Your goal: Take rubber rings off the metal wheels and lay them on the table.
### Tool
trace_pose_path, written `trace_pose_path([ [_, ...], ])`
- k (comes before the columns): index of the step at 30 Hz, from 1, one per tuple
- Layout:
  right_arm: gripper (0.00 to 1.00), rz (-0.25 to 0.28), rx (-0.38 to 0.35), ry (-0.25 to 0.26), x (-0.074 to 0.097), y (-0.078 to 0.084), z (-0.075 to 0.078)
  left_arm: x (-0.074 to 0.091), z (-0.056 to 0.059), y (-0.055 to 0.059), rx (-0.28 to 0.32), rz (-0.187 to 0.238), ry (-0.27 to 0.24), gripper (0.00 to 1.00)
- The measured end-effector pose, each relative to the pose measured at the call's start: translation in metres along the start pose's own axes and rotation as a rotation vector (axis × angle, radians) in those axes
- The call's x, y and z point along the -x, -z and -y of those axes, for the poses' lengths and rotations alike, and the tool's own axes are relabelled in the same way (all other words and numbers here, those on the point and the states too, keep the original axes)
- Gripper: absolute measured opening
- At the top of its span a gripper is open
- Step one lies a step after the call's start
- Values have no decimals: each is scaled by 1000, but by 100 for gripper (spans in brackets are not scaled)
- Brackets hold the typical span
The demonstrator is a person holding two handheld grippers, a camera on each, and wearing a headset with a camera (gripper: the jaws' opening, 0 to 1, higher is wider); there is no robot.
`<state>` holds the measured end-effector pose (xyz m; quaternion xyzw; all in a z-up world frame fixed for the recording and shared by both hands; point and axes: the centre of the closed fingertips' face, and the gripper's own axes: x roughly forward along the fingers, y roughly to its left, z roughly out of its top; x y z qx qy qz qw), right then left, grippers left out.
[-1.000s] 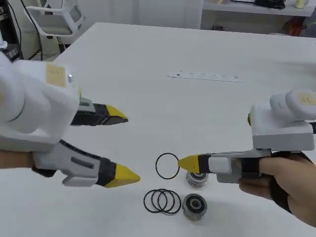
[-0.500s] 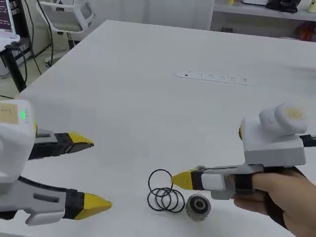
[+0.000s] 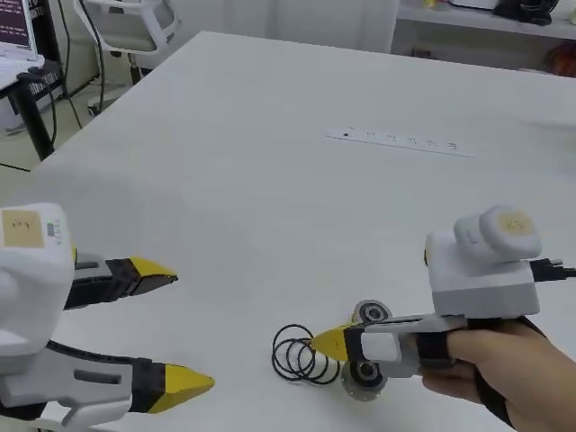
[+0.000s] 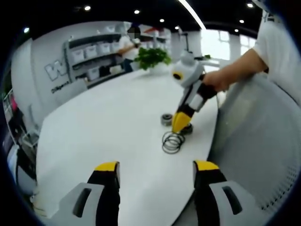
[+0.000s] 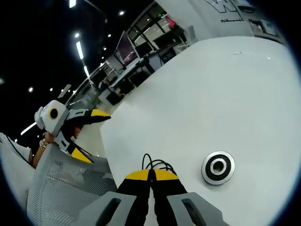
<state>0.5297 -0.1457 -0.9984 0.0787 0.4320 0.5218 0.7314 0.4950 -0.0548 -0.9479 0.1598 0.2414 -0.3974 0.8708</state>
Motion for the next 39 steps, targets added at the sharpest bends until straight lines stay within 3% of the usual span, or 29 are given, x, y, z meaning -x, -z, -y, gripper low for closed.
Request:
trace_pose_path([
  [9, 0, -17, -6, 10, -2, 4, 2, -1, 2, 0, 0, 0, 3, 63],
  [15, 0, -31, 35, 45, -3, 6, 5, -1, 1, 0, 1, -1, -1, 63],
  [39, 0, -61, 98, 83, -2, 9, 9, 0, -1, 2, -12, -16, -11, 62],
])
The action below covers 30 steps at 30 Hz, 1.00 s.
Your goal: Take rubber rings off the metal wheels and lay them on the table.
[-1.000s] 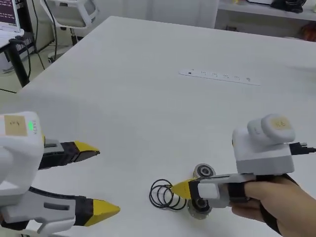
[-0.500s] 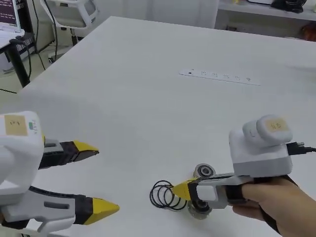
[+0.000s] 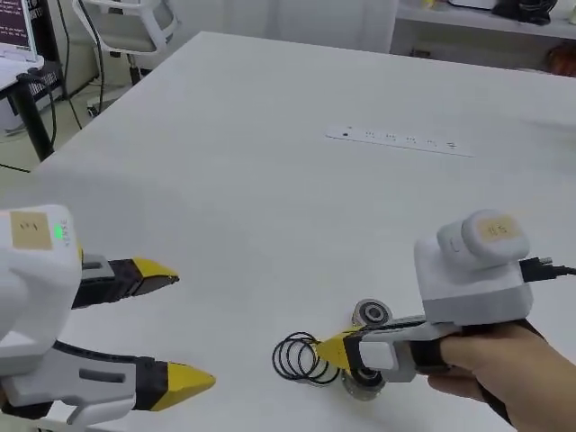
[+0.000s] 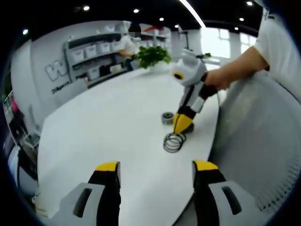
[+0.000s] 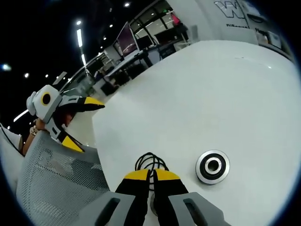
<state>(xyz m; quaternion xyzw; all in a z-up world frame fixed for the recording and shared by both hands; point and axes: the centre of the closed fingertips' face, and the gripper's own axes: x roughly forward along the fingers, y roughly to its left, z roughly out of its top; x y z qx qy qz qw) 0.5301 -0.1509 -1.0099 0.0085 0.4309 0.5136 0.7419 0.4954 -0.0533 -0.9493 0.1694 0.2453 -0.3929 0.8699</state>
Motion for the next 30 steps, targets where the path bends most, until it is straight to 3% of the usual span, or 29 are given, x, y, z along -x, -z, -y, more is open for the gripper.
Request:
trace_pose_path([
  [12, 2, -12, 28, 28, 3, 0, 2, 1, -1, 0, -5, 1, -3, 62],
  [17, 3, 7, 22, 23, 8, -5, 0, 1, 0, -1, -7, 3, 1, 63],
  [24, 5, 24, 74, 43, 16, -13, -1, 1, 0, -3, -9, 8, 11, 63],
  [30, 10, 73, 59, 19, 24, -25, -8, 1, 0, -3, -8, 9, 14, 64],
])
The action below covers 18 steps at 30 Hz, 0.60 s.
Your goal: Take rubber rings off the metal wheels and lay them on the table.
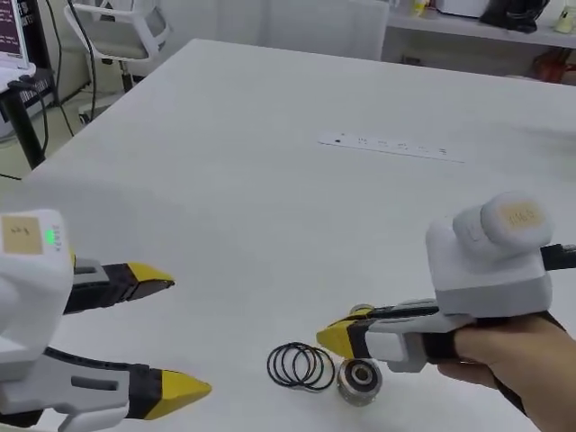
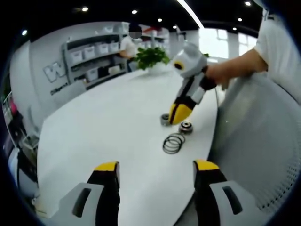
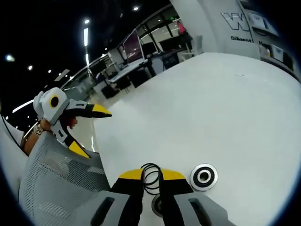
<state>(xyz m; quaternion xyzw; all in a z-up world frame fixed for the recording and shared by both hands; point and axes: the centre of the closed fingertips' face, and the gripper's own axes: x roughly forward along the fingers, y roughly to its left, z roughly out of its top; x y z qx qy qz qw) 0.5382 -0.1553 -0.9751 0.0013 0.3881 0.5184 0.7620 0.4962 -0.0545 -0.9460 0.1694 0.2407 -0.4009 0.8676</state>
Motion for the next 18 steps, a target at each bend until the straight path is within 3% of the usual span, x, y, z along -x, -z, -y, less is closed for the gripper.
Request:
trace_pose_path([
  [3, 13, 18, -26, -13, 6, -5, -1, 0, -1, -1, 1, 4, 1, 65],
  [9, 21, 70, -5, -23, 21, -22, -6, 1, 1, -6, 15, 28, 12, 72],
  [13, 33, 92, 1, -46, 30, -27, -13, 0, 0, -8, 14, 32, 13, 75],
  [18, 45, 124, 79, -39, 46, -34, -20, 0, 1, -11, 22, 41, 19, 79],
])
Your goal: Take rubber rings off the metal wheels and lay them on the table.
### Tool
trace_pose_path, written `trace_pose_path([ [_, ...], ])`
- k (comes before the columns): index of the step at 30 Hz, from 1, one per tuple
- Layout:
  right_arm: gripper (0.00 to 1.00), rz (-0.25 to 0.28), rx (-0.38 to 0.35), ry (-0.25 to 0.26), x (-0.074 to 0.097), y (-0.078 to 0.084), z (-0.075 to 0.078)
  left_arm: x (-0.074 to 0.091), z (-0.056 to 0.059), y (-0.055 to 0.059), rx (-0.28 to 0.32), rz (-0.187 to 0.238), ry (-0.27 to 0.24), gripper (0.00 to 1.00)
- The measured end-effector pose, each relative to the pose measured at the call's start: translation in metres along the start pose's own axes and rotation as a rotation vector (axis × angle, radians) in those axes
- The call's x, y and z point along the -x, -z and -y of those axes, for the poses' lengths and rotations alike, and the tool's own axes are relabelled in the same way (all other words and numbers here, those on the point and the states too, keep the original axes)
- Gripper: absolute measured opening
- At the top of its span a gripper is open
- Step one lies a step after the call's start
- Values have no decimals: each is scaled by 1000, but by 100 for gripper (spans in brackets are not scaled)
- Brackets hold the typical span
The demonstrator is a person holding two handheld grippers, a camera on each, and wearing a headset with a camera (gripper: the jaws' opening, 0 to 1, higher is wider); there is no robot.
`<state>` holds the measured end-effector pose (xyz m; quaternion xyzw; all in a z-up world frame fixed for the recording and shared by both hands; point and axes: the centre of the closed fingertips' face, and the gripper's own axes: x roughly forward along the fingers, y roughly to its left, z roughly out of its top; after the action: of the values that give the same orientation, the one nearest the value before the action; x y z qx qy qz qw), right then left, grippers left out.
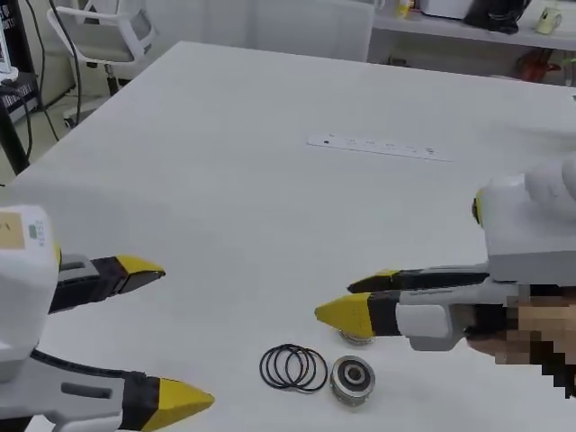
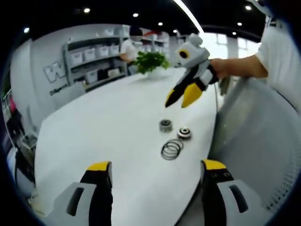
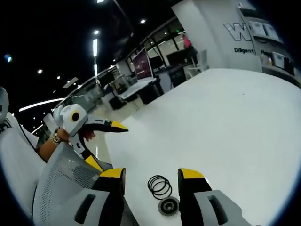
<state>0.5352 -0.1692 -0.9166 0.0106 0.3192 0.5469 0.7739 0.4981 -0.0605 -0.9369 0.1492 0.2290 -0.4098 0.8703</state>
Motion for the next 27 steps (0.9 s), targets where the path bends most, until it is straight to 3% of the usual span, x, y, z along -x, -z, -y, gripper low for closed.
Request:
trace_pose_path([
  [9, 74, 4, 119, 42, 27, 6, 3, 4, 0, -6, 37, 34, 1, 85],
  [17, 92, 83, 149, 66, 52, 10, 9, 5, 2, -6, 82, 57, 2, 93],
  [22, 99, 123, 150, 77, 59, 19, 13, 3, 1, -5, 88, 52, 3, 96],
  [27, 99, 98, 136, 90, 61, 36, 17, 0, 1, -3, 102, 54, 8, 99],
])
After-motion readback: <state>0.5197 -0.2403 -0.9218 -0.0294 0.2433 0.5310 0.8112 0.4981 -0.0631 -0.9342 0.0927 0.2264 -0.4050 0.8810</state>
